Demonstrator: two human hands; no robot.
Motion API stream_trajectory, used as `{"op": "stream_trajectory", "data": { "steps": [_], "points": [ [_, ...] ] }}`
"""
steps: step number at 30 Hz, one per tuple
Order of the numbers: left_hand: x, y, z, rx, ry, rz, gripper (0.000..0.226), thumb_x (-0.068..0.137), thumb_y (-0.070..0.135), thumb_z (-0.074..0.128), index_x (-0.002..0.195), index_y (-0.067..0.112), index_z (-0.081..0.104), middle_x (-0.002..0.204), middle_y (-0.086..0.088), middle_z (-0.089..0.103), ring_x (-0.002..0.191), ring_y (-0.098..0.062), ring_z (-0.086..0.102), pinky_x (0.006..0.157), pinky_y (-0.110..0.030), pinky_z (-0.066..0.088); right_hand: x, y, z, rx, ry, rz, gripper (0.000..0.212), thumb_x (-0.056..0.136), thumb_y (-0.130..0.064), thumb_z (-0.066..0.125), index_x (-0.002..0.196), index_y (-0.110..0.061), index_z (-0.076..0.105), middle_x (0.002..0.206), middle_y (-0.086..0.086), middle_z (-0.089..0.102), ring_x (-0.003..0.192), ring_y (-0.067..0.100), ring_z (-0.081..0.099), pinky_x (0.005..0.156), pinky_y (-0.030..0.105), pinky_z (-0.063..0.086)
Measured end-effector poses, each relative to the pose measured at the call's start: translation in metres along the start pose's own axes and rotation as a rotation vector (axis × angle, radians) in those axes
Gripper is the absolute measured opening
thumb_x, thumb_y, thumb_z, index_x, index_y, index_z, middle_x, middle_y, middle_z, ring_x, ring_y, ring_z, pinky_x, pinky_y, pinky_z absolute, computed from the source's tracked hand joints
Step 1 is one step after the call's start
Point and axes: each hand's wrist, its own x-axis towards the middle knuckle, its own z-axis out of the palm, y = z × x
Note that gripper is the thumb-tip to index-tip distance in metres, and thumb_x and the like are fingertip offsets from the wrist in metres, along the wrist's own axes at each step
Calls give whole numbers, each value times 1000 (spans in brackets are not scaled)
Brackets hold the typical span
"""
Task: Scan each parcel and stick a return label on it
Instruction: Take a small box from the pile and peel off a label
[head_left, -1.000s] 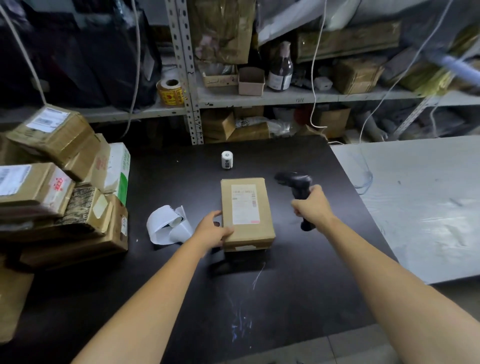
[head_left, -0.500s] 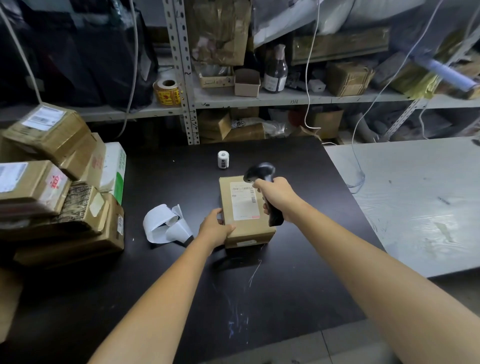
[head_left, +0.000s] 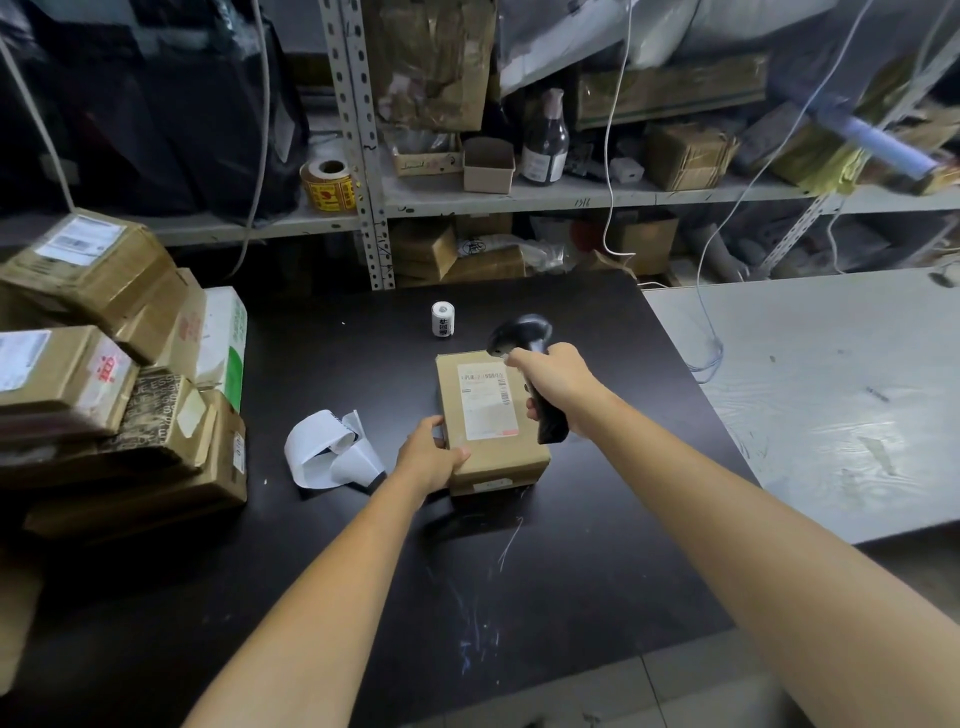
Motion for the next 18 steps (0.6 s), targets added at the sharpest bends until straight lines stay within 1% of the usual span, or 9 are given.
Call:
{"op": "stream_trajectory", "data": {
  "steps": [3,5,7,9,10,12,15,17,18],
  "points": [
    [0,1,-1,-12,-16,-4,83,82,15,75,149,29,29,120,-2,56,112,-28,59,96,-48,52,11,21,-15,-14,99,-59,36,86,-34,69,105,-9,52,82,12,63,59,22,61,53,31,56],
    [1,2,-2,-20,-26,-2,91,81,13,75,152,33,22,120,1,52,115,-28,57,97,-48,51,18,45,-30,-48,191,-70,31,87,-34,68,102,-10,57,86,12,66,66,25,65,59,36,57],
    [2,2,-3,-38,-41,2,88,81,11,75,151,34,27,121,3,55,112,-27,60,94,-48,53,23,72,-44,-87,266,-50,23,87,-32,68,90,-10,61,78,9,64,69,26,60,63,34,49],
    [3,1,-3,-62,-54,5,82,81,8,73,148,34,33,121,2,59,108,-25,63,91,-47,55,27,100,-56,-94,314,0,21,88,-26,68,77,-11,59,67,5,56,67,26,53,59,32,40],
    [3,1,-3,-67,-57,2,82,81,7,73,148,34,33,120,3,60,108,-25,63,90,-46,56,30,113,-61,-94,328,41,21,88,-23,69,76,-10,58,66,5,55,68,27,53,58,32,40],
    [2,1,-2,-80,-58,-3,82,83,5,72,148,33,33,114,6,58,108,-26,63,88,-46,57,34,138,-68,-96,327,130,16,88,-19,69,84,-5,62,74,10,59,75,30,57,65,36,45],
    [2,1,-2,-90,-51,2,80,85,3,71,149,32,33,109,7,56,106,-24,62,85,-46,58,39,166,-71,-118,304,208,22,87,-18,72,98,0,66,87,15,66,86,34,62,75,40,49],
    [1,1,-1,-80,-47,5,79,86,3,70,149,32,33,109,8,56,104,-21,62,82,-41,59,42,179,-69,-110,283,232,26,86,-20,74,101,0,66,94,17,68,91,35,64,78,40,50],
    [1,1,-1,-81,-49,5,78,86,4,69,149,32,33,109,9,57,102,-18,61,78,-37,60,43,184,-68,-95,270,242,27,86,-20,74,102,1,66,96,17,68,93,35,65,80,41,51]
  ]
}}
